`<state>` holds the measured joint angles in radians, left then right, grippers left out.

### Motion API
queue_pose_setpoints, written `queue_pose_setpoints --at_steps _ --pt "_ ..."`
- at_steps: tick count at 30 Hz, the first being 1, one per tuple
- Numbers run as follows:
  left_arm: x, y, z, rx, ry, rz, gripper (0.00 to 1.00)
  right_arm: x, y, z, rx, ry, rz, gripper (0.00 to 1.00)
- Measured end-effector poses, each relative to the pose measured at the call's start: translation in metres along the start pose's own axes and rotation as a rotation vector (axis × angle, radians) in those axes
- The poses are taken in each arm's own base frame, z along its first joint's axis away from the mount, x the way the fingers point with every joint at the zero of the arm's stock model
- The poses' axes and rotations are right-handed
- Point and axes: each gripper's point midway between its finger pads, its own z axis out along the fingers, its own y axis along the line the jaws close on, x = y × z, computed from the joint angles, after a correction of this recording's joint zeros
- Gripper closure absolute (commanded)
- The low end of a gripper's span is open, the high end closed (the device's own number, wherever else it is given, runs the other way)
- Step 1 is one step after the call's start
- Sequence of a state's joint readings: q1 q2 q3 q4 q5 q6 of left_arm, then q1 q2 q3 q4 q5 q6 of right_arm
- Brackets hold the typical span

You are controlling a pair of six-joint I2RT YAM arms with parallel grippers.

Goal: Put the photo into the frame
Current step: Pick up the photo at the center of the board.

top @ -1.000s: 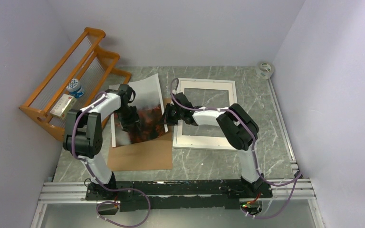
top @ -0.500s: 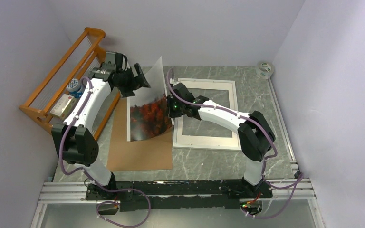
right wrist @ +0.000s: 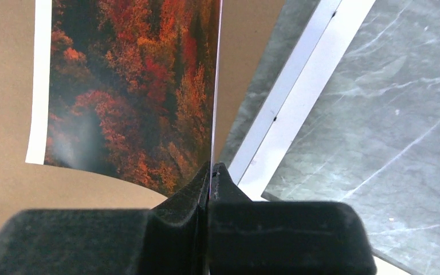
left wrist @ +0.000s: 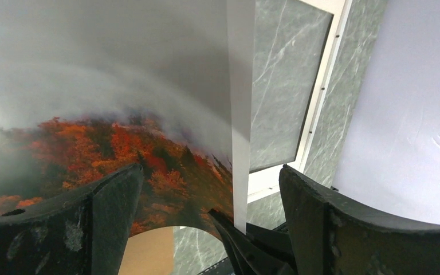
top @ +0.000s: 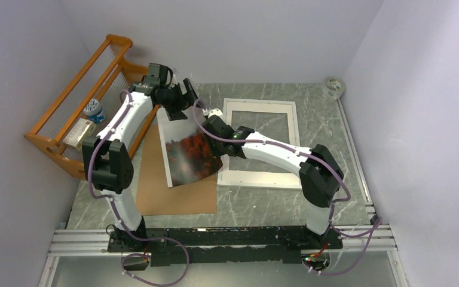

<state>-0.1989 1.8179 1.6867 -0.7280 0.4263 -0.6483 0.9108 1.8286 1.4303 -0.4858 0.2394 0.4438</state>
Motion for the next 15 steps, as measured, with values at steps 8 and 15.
queue_pose_setpoints --at_steps 8,15 --pt "0.020 -0.006 0.026 -0.012 0.073 -0.015 0.17 -0.014 0.003 -0.010 0.048 -0.053 -0.070 1.00" --pt "0.025 -0.003 0.035 -0.037 0.097 -0.073 0.59 -0.021 0.007 -0.016 0.065 -0.073 -0.101 1.00"
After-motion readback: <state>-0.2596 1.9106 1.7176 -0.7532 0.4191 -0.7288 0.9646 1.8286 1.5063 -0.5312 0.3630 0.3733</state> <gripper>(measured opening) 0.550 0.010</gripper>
